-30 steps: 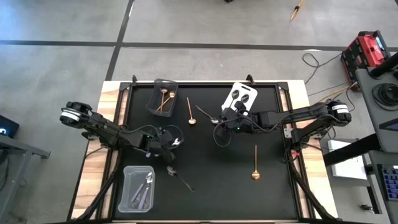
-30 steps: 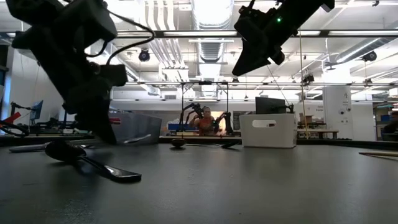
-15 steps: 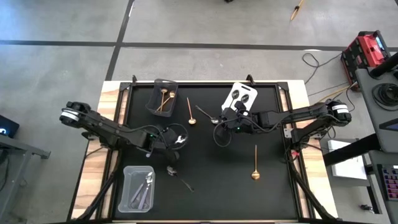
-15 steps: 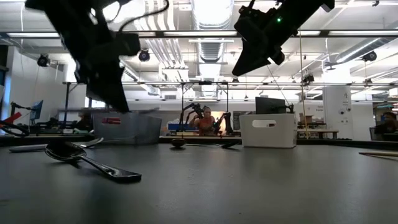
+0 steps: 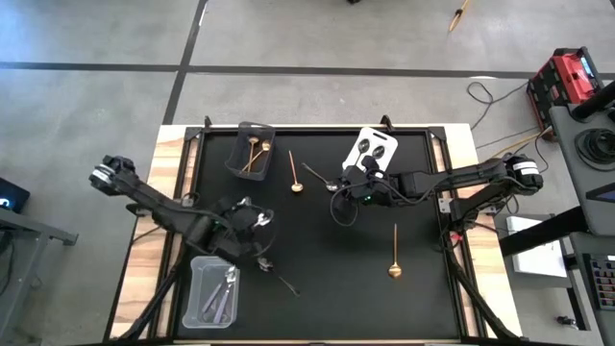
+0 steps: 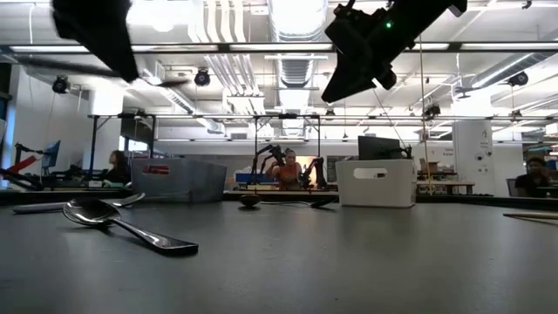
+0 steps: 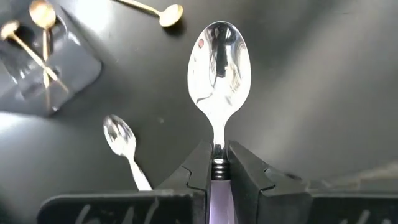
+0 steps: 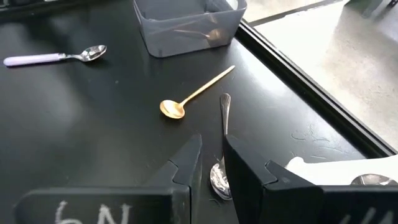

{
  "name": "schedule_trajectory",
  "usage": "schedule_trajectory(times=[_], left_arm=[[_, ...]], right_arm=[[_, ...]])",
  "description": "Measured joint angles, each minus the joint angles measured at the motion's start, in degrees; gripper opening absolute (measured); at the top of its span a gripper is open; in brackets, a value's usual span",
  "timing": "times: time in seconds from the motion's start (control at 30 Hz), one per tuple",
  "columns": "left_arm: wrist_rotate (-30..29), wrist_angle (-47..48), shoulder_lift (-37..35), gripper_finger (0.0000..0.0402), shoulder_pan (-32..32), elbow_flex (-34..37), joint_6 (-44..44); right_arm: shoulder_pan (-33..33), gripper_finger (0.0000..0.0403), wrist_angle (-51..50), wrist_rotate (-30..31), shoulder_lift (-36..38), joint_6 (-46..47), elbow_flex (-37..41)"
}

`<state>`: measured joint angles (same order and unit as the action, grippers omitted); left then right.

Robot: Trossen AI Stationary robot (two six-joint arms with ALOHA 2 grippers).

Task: Sort silverware by color (type)
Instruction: Put the purple spoon into the transparent bin

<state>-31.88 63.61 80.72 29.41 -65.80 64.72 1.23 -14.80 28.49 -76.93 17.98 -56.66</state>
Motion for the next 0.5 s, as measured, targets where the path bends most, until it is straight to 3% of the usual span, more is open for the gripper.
schedule_trajectory(times=[0.27,0.5], left_arm=[[0.97,5.17,-5.09,0.0017,14.12,-3.15,23.55],[1.16,6.48,-4.85,0.0017,24.88,-0.5,45.63]], right_arm=[[0.0,0.006,0.99,-0.02,0.0,0.0,0.0],[0.0,0.006,4.38,-0.16,0.0,-1.4,0.0]])
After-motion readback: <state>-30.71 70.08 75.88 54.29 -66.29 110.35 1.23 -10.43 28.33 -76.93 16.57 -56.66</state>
